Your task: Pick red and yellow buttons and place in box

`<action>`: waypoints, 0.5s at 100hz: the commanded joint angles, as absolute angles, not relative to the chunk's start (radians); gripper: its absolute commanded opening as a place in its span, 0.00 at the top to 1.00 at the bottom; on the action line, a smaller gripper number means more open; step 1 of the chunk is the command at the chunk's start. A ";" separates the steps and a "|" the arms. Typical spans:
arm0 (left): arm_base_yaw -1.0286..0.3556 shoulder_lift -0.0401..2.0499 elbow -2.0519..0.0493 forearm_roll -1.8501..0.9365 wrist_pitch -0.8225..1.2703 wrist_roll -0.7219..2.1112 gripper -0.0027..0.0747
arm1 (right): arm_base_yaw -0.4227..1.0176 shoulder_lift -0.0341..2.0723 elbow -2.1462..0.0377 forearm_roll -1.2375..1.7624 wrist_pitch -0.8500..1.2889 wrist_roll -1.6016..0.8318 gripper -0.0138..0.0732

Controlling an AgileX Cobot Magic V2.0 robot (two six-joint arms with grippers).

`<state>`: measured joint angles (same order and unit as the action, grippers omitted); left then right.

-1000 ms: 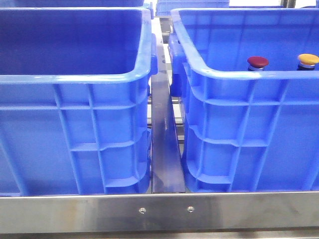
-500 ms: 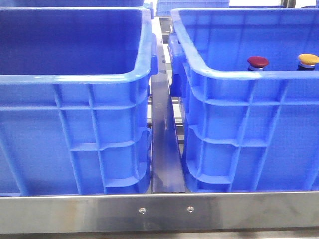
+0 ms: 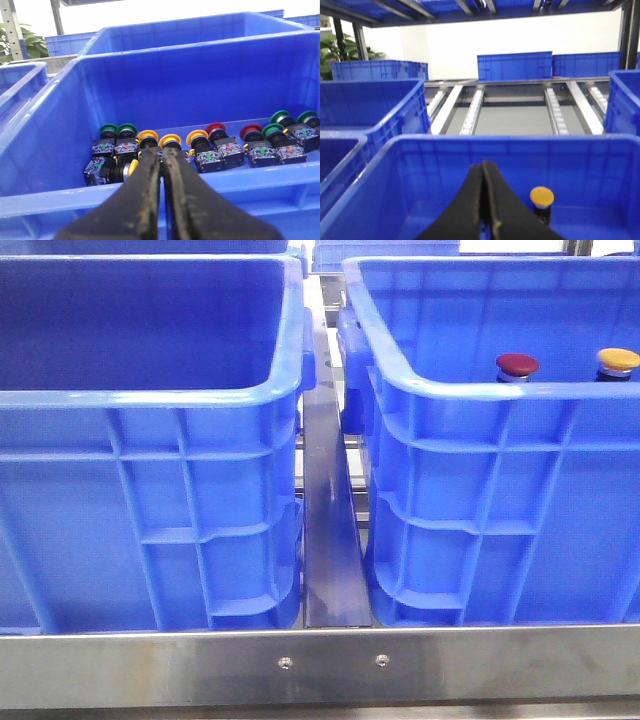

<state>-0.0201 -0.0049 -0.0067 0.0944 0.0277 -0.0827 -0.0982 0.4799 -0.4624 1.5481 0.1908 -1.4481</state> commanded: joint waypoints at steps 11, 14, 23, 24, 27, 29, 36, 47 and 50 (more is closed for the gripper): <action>-0.018 -0.039 0.045 0.088 -0.060 -0.082 0.99 | -0.097 0.479 -0.489 1.096 0.166 -0.981 0.92; -0.018 -0.039 0.045 0.088 -0.060 -0.082 0.99 | -0.097 0.479 -0.489 1.024 0.155 -0.924 0.92; -0.018 -0.039 0.045 0.088 -0.060 -0.082 0.99 | -0.097 0.468 -0.489 0.776 0.121 -0.656 0.92; -0.018 -0.039 0.045 0.088 -0.060 -0.082 0.99 | -0.097 0.468 -0.489 0.757 0.119 -0.637 0.92; -0.018 -0.039 0.045 0.088 -0.060 -0.082 0.99 | -0.097 0.459 -0.489 0.660 0.113 -0.545 0.92; -0.018 -0.039 0.045 0.088 -0.060 -0.082 0.99 | -0.097 0.454 -0.489 0.622 0.112 -0.509 0.92; -0.018 -0.039 0.045 0.088 -0.060 -0.082 0.99 | -0.097 0.434 -0.488 0.450 0.112 -0.341 0.92; -0.018 -0.039 0.045 0.088 -0.060 -0.082 0.99 | -0.097 0.400 -0.465 0.251 0.086 -0.151 0.92; -0.018 -0.039 0.045 0.088 -0.060 -0.082 0.99 | -0.097 0.388 -0.449 0.217 0.068 -0.104 0.92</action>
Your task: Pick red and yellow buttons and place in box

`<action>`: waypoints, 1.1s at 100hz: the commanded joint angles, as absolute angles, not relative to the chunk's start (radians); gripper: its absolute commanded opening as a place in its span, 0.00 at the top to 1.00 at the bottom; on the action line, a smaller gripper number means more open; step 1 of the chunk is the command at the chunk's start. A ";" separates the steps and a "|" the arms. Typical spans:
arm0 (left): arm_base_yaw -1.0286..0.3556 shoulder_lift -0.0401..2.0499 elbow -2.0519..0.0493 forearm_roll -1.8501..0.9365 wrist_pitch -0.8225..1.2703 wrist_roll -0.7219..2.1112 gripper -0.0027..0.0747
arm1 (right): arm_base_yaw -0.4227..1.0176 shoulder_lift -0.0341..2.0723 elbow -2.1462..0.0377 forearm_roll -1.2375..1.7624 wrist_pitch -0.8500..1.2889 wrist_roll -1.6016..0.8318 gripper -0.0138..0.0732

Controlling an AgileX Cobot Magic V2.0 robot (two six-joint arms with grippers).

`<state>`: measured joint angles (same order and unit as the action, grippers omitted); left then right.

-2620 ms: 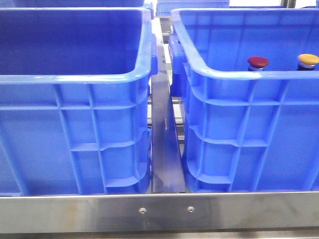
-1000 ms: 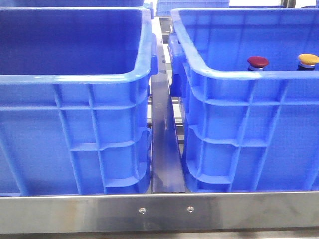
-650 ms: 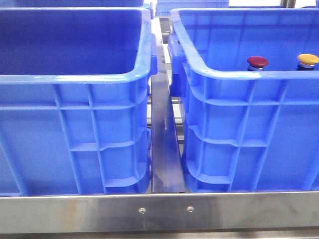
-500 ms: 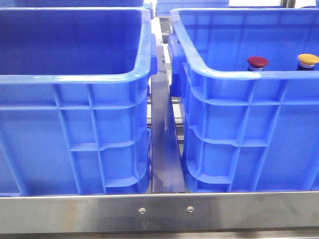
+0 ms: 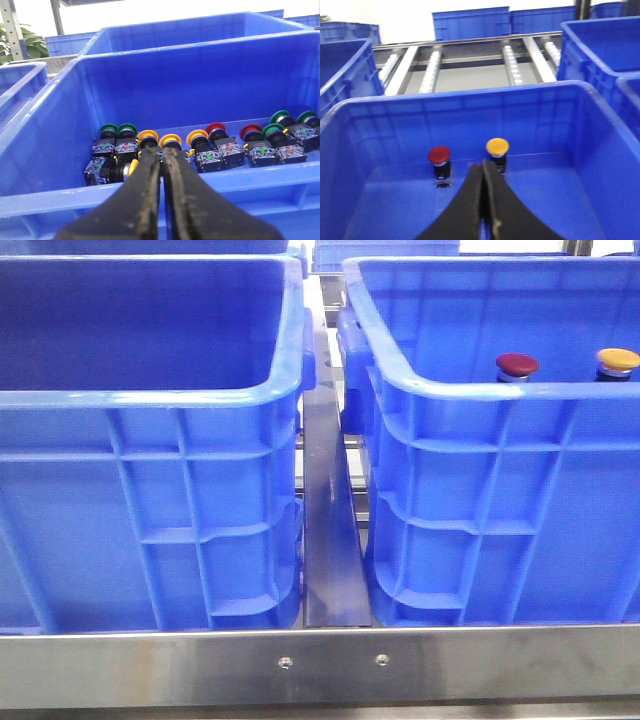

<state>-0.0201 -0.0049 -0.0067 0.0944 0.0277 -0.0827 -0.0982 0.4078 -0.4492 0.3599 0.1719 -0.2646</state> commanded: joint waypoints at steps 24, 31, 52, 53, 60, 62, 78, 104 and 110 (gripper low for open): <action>-0.018 -0.039 0.045 0.088 -0.060 -0.082 0.99 | -0.059 0.257 -0.304 0.076 -0.056 0.020 0.92; -0.018 -0.039 0.045 0.088 -0.060 -0.082 0.99 | -0.038 0.219 -0.263 0.073 -0.057 0.020 0.92; -0.018 -0.039 0.045 0.088 -0.060 -0.082 0.99 | -0.026 0.116 -0.167 0.059 -0.066 0.020 0.92; -0.018 -0.039 0.045 0.088 -0.060 -0.082 0.99 | -0.026 0.113 -0.167 0.058 -0.067 0.020 0.92; -0.018 -0.039 0.045 0.088 -0.060 -0.082 0.99 | -0.026 0.081 -0.137 0.049 -0.069 0.020 0.92; -0.018 -0.039 0.045 0.088 -0.060 -0.082 0.99 | -0.026 0.072 -0.129 0.049 -0.071 0.020 0.92; -0.018 -0.039 0.045 0.088 -0.060 -0.082 0.99 | -0.026 -0.002 -0.069 0.049 -0.077 0.020 0.92; -0.018 -0.039 0.045 0.088 -0.060 -0.082 0.99 | -0.025 -0.036 -0.011 0.046 -0.131 0.020 0.92; -0.018 -0.039 0.045 0.088 -0.060 -0.082 0.99 | -0.025 -0.036 0.008 0.046 -0.158 0.020 0.92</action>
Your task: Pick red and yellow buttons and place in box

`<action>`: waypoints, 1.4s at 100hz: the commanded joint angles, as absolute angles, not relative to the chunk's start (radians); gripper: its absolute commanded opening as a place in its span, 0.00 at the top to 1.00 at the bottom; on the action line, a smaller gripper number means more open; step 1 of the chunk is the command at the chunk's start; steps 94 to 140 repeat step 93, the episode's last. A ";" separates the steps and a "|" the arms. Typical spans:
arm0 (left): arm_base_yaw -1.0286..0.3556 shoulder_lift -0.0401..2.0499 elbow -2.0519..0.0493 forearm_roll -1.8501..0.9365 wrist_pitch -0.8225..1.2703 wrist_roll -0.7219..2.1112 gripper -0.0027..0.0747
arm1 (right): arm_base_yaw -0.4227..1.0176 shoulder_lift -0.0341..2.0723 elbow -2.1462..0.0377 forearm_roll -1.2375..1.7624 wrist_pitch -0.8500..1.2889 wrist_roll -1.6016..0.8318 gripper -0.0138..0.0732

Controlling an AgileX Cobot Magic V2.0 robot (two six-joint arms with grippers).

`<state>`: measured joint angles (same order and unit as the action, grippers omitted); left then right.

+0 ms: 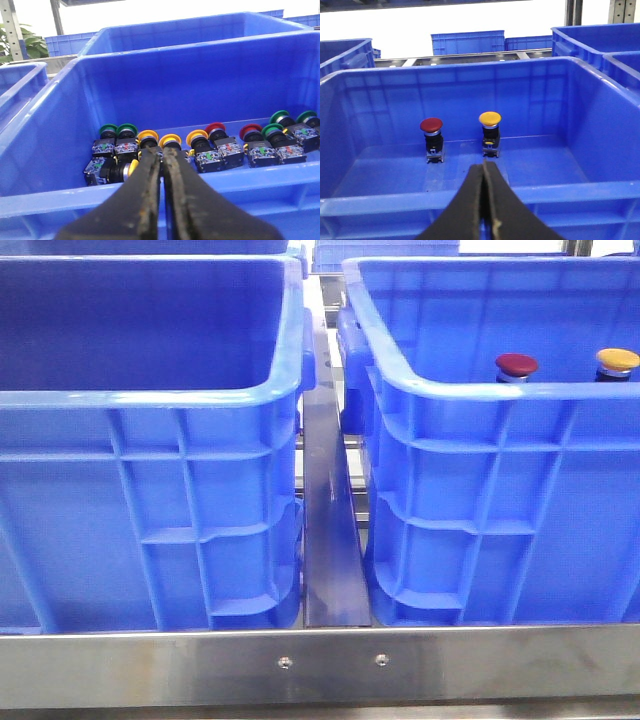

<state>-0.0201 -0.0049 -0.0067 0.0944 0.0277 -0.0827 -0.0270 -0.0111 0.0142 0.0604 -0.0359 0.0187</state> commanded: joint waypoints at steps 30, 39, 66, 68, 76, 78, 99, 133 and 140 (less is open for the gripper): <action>-0.018 -0.039 0.045 0.088 -0.060 -0.082 0.99 | -0.025 -0.036 0.008 0.059 -0.138 0.021 0.92; -0.018 -0.039 0.045 0.088 -0.060 -0.082 0.99 | -0.025 -0.036 0.008 0.059 -0.131 0.021 0.92; -0.018 -0.039 0.045 0.088 -0.060 -0.082 0.99 | -0.025 -0.036 0.008 0.059 -0.129 0.021 0.92; -0.018 -0.039 0.045 0.088 -0.060 -0.082 0.99 | -0.025 -0.036 0.008 0.059 -0.129 0.021 0.92; -0.018 -0.039 0.045 0.088 -0.060 -0.082 0.99 | -0.025 -0.036 0.008 0.059 -0.129 0.021 0.92; -0.018 -0.039 0.045 0.088 -0.060 -0.082 0.99 | -0.025 -0.036 0.008 0.059 -0.129 0.021 0.92; -0.018 -0.039 0.045 0.088 -0.060 -0.082 0.99 | -0.025 -0.036 0.008 0.059 -0.129 0.021 0.92; -0.018 -0.039 0.045 0.088 -0.060 -0.082 0.99 | -0.025 -0.036 0.008 0.059 -0.129 0.021 0.92; -0.018 -0.039 0.045 0.088 -0.060 -0.082 0.99 | -0.025 -0.036 0.008 0.059 -0.129 0.021 0.92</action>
